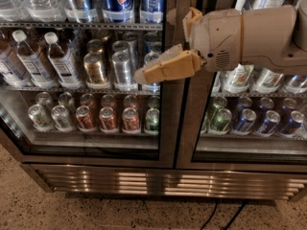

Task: Open left fridge door

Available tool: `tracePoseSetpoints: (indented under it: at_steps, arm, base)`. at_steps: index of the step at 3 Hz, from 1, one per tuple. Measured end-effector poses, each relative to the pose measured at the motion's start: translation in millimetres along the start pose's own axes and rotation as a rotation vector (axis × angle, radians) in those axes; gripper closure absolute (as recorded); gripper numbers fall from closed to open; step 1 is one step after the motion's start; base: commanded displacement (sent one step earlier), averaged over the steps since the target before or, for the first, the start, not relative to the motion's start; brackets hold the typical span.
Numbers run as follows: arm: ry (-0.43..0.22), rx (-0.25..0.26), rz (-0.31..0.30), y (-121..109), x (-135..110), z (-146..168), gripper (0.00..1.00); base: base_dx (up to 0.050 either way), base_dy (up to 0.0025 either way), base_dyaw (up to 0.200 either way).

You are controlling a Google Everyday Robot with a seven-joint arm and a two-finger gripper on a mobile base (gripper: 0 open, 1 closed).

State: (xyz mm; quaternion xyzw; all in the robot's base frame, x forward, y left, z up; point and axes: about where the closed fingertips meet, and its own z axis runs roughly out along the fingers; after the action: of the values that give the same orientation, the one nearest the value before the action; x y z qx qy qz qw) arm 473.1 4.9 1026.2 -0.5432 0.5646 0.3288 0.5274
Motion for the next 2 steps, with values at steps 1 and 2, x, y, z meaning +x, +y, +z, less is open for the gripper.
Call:
tracePoseSetpoints:
  at_steps: [1, 2]
  arm:
    - [0.000, 0.000, 0.000, 0.0, 0.0, 0.0, 0.42]
    - [0.000, 0.000, 0.000, 0.0, 0.0, 0.0, 0.65]
  base:
    - [0.000, 0.00000, 0.000]
    - [0.000, 0.00000, 0.000]
